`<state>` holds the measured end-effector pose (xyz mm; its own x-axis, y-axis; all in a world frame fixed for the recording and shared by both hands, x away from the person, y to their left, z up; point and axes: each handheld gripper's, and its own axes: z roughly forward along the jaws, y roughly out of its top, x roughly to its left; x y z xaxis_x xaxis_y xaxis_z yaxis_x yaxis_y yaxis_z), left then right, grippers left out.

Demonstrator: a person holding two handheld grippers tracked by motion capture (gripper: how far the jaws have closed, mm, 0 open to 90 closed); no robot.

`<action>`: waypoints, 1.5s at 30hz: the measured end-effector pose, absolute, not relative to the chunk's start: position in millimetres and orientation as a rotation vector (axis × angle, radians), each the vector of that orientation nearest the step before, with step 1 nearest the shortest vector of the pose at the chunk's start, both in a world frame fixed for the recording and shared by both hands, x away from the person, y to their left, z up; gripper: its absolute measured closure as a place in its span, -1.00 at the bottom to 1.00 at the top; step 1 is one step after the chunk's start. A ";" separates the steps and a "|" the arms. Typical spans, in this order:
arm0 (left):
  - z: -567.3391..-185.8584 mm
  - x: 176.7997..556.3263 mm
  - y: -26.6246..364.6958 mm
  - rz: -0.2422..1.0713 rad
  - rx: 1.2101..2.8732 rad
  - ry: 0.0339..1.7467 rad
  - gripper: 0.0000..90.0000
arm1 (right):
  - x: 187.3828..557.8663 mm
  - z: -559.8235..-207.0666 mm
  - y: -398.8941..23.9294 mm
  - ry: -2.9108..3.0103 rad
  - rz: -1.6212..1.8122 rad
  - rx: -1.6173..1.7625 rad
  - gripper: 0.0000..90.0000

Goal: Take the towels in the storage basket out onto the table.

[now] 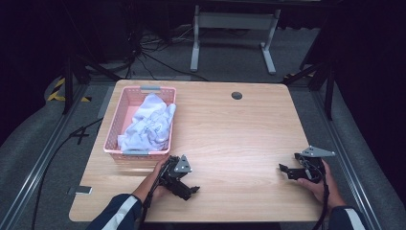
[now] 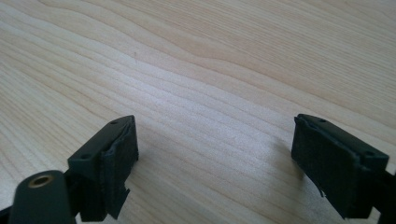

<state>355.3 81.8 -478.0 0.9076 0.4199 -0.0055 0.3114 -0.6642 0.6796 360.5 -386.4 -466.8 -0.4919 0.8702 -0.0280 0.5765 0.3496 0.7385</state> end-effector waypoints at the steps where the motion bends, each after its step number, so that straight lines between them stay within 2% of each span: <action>1: -477.6 355.9 82.3 0.190 2.353 0.504 -1.00 | 360.5 -466.8 -386.3 2.199 0.950 1.266 -0.67; 17: -474.1 352.8 84.2 0.148 2.402 0.398 -0.96 | 359.9 -467.0 -386.2 2.203 0.951 1.254 -0.67; 19: -470.3 351.6 83.3 0.161 2.418 0.402 -0.81 | 359.9 -467.0 -386.3 2.203 0.951 1.253 -0.67; 20: -466.9 349.5 82.6 0.179 2.414 0.365 -0.69 | 359.9 -467.1 -386.5 2.205 0.948 1.249 -0.67; 21: -465.1 347.9 82.0 0.185 2.421 0.358 -0.49 | 360.0 -467.1 -386.6 2.207 0.946 1.246 -0.67; 23: -461.5 345.4 80.6 0.198 2.431 0.343 -0.67 | 360.0 -467.1 -386.7 2.208 0.947 1.245 -0.67; 25: -455.3 344.0 81.0 0.207 2.428 0.324 -0.51 | 360.0 -467.1 -386.7 2.209 0.947 1.244 -0.67; 27: -448.9 343.0 81.7 0.242 2.413 0.327 -0.62 | 359.9 -467.1 -386.8 2.210 0.947 1.243 -0.67; 35: -413.0 341.7 96.3 0.343 2.324 0.328 -0.58 | 359.2 -466.9 -386.8 2.225 0.953 1.228 -0.67; 45: -375.8 353.2 142.8 0.523 2.230 0.431 -0.62 | 358.8 -466.9 -386.4 2.237 0.957 1.217 -0.67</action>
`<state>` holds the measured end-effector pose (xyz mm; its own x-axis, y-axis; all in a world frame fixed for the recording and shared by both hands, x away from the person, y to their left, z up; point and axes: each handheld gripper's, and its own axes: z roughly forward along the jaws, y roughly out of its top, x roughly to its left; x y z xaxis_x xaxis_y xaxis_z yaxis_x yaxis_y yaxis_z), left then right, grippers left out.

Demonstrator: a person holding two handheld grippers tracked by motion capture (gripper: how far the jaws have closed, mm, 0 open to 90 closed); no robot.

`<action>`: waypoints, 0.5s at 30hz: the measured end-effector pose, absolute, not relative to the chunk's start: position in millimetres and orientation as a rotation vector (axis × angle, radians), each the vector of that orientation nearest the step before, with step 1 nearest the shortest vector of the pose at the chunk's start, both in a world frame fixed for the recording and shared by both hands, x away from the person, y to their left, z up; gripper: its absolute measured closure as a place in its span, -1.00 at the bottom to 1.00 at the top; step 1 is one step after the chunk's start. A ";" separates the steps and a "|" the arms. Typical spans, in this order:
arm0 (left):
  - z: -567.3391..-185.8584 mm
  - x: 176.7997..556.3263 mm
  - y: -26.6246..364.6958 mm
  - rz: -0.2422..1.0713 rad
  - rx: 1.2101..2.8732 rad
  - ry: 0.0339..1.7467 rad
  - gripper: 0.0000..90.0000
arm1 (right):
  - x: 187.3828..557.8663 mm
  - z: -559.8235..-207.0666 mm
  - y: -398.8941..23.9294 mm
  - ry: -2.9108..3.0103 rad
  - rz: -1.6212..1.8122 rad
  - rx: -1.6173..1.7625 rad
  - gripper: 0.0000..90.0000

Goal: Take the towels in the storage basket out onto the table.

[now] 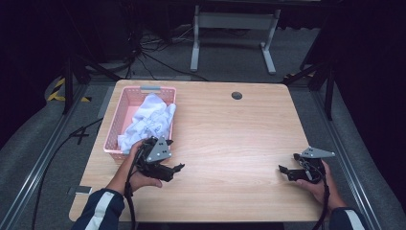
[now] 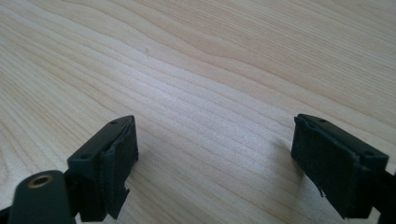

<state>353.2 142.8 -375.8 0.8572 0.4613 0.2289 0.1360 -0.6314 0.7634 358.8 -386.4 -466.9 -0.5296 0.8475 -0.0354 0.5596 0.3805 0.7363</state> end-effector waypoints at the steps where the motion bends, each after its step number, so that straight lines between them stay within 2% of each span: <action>1: -375.0 354.5 145.8 0.526 2.220 0.441 -0.63 | 358.8 -466.9 -386.4 2.238 0.957 1.215 -0.67; 12: -370.4 379.4 179.6 0.607 2.154 0.573 -0.64 | 358.5 -467.1 -386.1 2.246 0.963 1.202 -0.67; 15: -369.0 389.1 185.8 0.593 2.169 0.591 -0.65 | 358.1 -467.1 -385.9 2.247 0.970 1.203 -0.67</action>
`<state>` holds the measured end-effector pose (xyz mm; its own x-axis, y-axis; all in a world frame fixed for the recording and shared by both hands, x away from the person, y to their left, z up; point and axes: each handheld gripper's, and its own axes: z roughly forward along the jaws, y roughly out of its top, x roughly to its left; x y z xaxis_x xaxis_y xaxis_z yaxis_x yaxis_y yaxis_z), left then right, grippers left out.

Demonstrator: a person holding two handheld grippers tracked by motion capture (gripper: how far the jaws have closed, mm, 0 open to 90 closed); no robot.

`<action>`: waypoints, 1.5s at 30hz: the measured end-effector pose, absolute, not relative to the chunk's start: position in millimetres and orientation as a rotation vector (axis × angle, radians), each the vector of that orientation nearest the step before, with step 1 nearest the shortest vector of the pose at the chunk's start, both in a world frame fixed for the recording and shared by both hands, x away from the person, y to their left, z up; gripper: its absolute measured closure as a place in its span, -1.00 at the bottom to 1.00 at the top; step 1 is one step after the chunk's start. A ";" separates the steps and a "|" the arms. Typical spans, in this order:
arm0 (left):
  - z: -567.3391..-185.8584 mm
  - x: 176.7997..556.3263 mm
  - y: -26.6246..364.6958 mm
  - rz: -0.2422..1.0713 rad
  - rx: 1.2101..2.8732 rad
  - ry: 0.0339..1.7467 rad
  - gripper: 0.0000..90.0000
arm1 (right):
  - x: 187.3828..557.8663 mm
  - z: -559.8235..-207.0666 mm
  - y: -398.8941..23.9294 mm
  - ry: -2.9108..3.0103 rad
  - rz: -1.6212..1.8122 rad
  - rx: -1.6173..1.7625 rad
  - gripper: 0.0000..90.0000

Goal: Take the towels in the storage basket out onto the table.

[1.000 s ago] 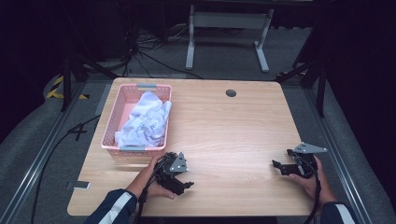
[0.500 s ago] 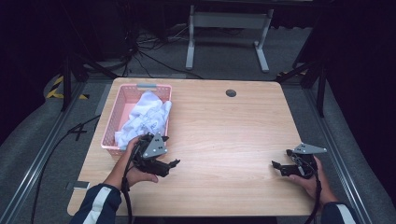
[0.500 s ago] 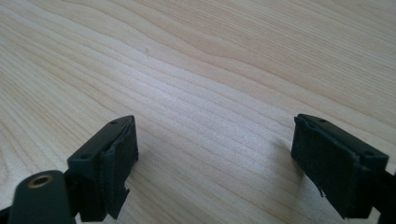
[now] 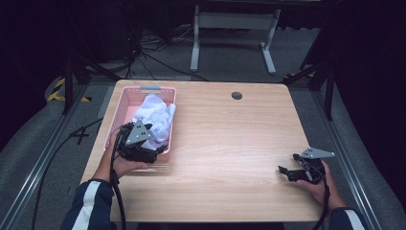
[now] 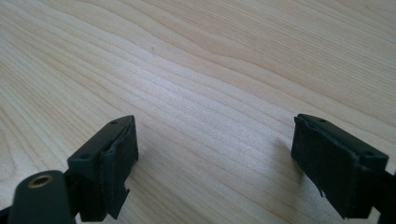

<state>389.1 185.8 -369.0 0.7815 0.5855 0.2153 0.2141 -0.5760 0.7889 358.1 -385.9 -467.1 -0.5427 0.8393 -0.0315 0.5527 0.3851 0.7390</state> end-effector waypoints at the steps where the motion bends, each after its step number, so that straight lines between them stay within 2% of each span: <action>1: -368.8 397.1 188.8 0.610 2.199 0.616 -0.65 | 358.1 -467.1 -385.8 2.246 0.970 1.203 -0.67; 9: -379.0 432.4 193.4 0.576 2.337 0.754 -0.65 | 358.1 -467.1 -385.8 2.246 0.970 1.204 -0.67; 12: -388.2 446.0 190.6 0.583 2.440 0.781 -0.65 | 358.1 -467.1 -385.8 2.246 0.970 1.204 -0.67; 15: -396.7 457.1 188.5 0.490 2.497 0.815 -0.65 | 358.1 -467.1 -385.8 2.247 0.970 1.204 -0.67; 19: -402.2 475.5 193.3 0.378 2.490 0.872 -0.68 | 358.1 -467.1 -385.9 2.246 0.970 1.204 -0.67; 23: -410.2 488.9 190.8 0.345 2.550 0.931 -0.95 | 358.1 -467.1 -385.9 2.247 0.970 1.204 -0.67; 31: -430.4 507.7 180.9 0.145 2.643 0.958 -0.99 | 358.1 -467.1 -385.9 2.247 0.970 1.205 -0.67; 33: -431.3 509.3 180.8 0.122 2.649 0.952 -0.93 | 358.1 -467.1 -385.9 2.247 0.971 1.204 -0.67; 38: -424.6 506.9 181.5 0.135 2.667 0.902 -0.26 | 358.3 -467.2 -386.0 2.249 0.971 1.198 -0.67; 41: -422.1 507.5 183.7 0.143 2.668 0.914 -0.02 | 358.2 -467.1 -385.9 2.251 0.973 1.198 -0.67; 45: -417.3 505.6 182.5 0.236 2.684 0.923 0.20 | 358.1 -467.1 -385.8 2.250 0.973 1.197 -0.67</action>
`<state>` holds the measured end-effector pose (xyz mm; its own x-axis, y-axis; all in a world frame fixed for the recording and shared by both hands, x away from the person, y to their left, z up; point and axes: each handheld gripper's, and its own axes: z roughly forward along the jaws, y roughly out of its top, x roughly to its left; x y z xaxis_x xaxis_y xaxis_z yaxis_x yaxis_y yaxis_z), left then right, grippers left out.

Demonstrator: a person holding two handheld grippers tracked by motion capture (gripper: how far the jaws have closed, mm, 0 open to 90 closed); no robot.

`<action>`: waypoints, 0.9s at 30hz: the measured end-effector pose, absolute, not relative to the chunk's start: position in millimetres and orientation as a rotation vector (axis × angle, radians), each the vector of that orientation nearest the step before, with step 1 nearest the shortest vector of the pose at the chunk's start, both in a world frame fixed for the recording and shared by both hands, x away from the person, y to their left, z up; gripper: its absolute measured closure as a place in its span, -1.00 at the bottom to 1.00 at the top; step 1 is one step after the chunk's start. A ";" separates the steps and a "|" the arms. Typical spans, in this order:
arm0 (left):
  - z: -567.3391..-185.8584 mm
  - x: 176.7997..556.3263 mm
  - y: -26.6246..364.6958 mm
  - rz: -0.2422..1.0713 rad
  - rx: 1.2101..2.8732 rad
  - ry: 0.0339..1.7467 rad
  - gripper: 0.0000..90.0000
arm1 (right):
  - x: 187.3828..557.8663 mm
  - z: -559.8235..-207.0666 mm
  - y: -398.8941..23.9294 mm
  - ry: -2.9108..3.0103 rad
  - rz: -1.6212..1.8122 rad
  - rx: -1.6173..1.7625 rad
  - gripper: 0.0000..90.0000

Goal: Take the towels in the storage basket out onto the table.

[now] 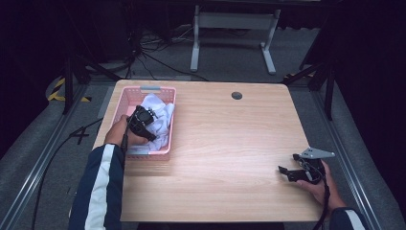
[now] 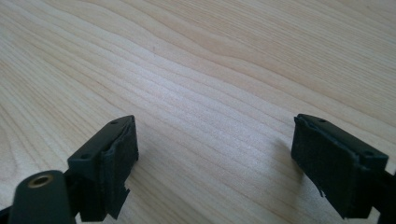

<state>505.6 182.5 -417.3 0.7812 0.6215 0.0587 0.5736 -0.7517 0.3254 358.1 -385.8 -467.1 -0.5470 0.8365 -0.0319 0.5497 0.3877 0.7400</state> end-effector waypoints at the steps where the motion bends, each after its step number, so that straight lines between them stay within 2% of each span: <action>1: -415.4 504.6 182.2 0.263 2.694 0.913 0.24 | 358.1 -467.1 -385.8 2.250 0.973 1.197 -0.67; 6: -410.7 500.3 188.3 0.393 2.654 0.939 0.38 | 358.0 -467.1 -385.8 2.250 0.973 1.197 -0.67; 16: -380.3 485.1 202.9 0.634 2.468 0.960 0.43 | 357.8 -466.9 -386.0 2.253 0.970 1.197 -0.66; 20: -364.2 478.1 206.9 0.688 2.377 0.946 0.43 | 357.8 -466.9 -386.0 2.253 0.970 1.197 -0.66; 27: -339.2 467.0 201.1 0.734 2.321 0.880 0.43 | 357.5 -466.9 -386.1 2.253 0.970 1.198 -0.66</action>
<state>467.0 201.1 -339.2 0.6372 0.7132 0.2922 0.4152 -0.6370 0.6494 357.5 -386.1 -466.9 -0.5470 0.8366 -0.0315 0.5520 0.3887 0.7377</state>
